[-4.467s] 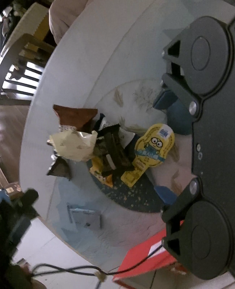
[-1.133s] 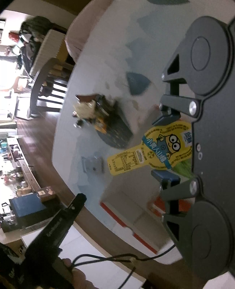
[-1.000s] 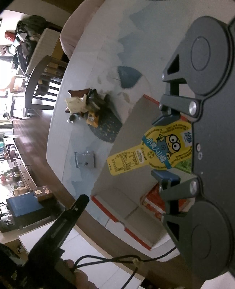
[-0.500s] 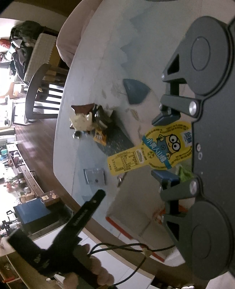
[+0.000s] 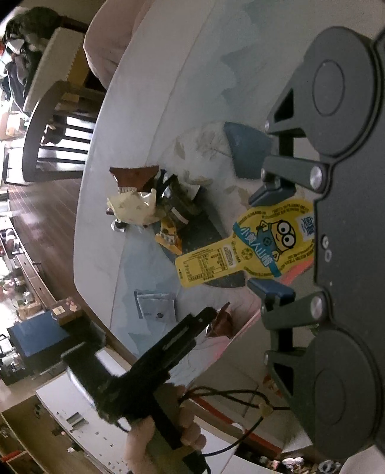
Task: Organize snacks
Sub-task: 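Carry the yellow cartoon packet and the dark wrapper over the box with both tools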
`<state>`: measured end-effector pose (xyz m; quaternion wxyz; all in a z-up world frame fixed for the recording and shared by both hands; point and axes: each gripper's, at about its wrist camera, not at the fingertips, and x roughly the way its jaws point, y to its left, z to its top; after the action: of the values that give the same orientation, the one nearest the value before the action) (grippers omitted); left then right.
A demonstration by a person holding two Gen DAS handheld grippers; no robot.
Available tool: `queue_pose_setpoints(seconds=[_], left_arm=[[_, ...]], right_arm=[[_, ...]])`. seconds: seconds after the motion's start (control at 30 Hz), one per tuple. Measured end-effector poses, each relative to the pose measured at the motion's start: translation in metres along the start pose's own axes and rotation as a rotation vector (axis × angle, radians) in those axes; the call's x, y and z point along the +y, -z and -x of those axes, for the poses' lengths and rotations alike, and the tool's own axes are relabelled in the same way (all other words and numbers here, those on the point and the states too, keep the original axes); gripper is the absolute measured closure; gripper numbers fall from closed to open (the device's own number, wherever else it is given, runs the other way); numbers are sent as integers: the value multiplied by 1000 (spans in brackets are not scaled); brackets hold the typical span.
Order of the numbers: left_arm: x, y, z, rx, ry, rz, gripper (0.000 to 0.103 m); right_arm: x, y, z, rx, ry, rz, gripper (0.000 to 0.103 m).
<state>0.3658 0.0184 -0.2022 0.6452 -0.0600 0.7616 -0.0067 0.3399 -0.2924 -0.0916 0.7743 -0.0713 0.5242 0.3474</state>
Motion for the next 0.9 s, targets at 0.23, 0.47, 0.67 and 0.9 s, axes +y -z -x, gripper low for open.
queue_pose_setpoints(seconds=[0.23, 0.47, 0.67, 0.9], left_arm=[[-12, -4, -30, 71, -42, -28, 31], [-18, 1, -41, 56, -65, -33, 56], [-11, 5, -36, 24, -28, -9, 68], [9, 12, -15, -63, 13, 19, 73]], right_arm=[[-6, -3, -15, 24, -28, -1, 52], [-7, 0, -22, 44, -31, -4, 52], [-3, 4, -20, 46, -22, -7, 52], [8, 9, -8, 17, 29, -7, 52]])
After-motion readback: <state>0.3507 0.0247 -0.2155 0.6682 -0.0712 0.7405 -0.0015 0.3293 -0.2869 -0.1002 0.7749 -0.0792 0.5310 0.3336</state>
